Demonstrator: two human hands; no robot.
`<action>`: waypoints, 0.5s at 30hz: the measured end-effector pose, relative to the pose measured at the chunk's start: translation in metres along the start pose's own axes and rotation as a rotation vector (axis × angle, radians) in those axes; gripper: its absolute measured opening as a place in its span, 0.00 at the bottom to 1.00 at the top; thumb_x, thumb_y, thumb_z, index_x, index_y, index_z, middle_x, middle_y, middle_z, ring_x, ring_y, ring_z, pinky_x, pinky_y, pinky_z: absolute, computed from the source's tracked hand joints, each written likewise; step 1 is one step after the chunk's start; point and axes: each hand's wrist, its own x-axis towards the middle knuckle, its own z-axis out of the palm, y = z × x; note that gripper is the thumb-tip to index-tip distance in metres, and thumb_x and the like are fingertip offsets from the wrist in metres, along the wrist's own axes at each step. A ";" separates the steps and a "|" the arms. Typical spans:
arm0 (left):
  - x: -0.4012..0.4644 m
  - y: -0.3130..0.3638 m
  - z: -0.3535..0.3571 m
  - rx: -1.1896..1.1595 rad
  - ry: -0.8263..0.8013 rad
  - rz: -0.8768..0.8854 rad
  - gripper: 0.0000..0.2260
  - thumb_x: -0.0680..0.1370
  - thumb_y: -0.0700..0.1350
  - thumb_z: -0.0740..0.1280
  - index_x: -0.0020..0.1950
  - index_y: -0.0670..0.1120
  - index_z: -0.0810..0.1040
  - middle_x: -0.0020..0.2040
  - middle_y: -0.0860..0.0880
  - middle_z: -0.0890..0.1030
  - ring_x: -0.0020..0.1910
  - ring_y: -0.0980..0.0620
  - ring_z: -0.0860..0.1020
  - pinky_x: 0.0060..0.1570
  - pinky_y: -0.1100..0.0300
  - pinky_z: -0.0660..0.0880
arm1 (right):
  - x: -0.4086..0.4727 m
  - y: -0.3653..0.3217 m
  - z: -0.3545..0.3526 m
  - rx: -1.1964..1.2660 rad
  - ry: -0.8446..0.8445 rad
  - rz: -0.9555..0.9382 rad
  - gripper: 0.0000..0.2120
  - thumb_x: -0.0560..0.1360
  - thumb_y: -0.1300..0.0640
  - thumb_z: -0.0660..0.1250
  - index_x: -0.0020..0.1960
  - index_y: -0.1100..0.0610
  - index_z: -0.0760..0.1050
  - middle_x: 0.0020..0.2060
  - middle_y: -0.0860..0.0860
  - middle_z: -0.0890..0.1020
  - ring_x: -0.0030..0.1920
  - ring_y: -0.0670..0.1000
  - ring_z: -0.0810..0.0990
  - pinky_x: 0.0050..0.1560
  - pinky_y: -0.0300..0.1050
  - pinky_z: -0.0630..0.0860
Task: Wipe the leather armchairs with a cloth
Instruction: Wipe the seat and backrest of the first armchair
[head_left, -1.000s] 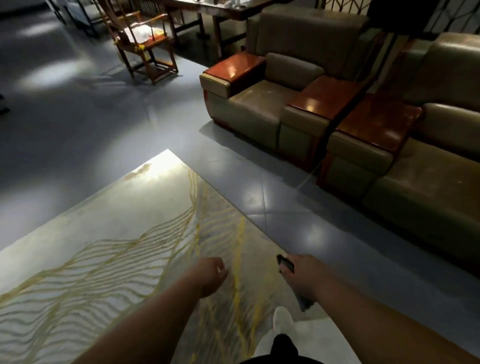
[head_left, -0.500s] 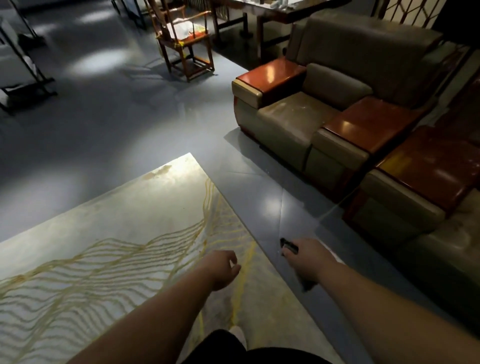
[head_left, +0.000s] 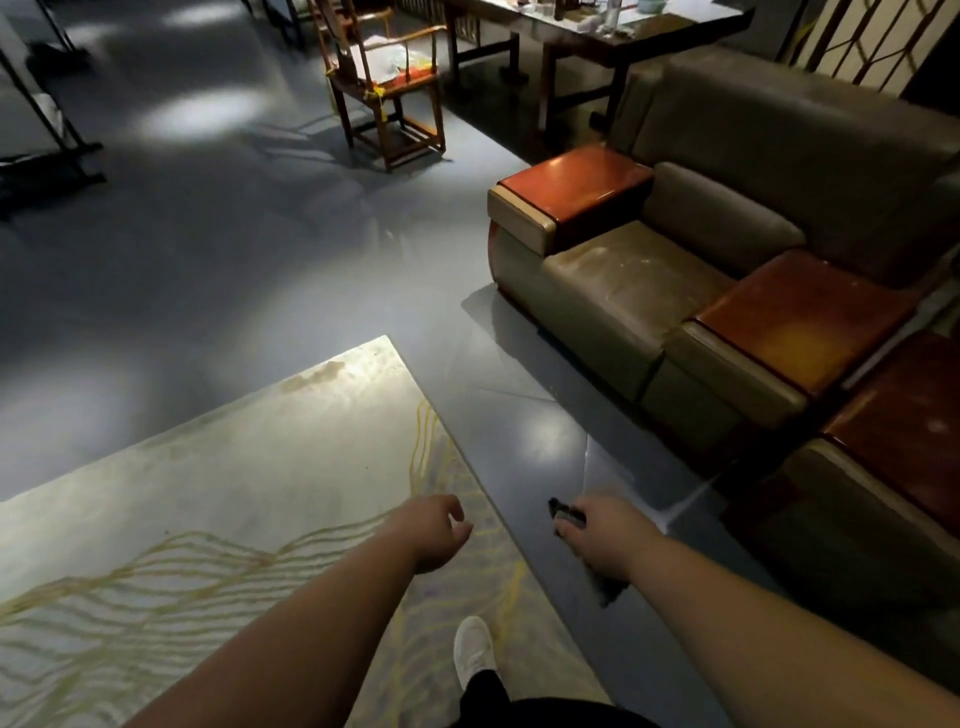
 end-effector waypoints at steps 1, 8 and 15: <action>0.013 -0.002 -0.014 0.011 -0.012 0.009 0.17 0.82 0.61 0.63 0.63 0.53 0.79 0.60 0.48 0.84 0.61 0.45 0.80 0.58 0.53 0.76 | 0.016 -0.007 -0.010 -0.016 -0.010 0.003 0.16 0.82 0.39 0.62 0.51 0.51 0.77 0.47 0.53 0.81 0.47 0.54 0.79 0.43 0.47 0.73; 0.111 -0.035 -0.111 0.058 0.002 0.010 0.17 0.82 0.62 0.63 0.63 0.54 0.79 0.60 0.49 0.83 0.60 0.46 0.80 0.59 0.51 0.77 | 0.112 -0.048 -0.067 0.026 0.044 0.029 0.18 0.82 0.38 0.62 0.56 0.51 0.79 0.50 0.53 0.83 0.49 0.54 0.80 0.46 0.46 0.73; 0.187 -0.027 -0.151 0.062 -0.023 0.026 0.16 0.82 0.62 0.63 0.64 0.54 0.79 0.60 0.49 0.83 0.60 0.47 0.80 0.59 0.52 0.77 | 0.186 -0.050 -0.112 0.055 0.028 0.055 0.17 0.82 0.40 0.63 0.58 0.51 0.79 0.53 0.53 0.83 0.52 0.55 0.81 0.51 0.47 0.77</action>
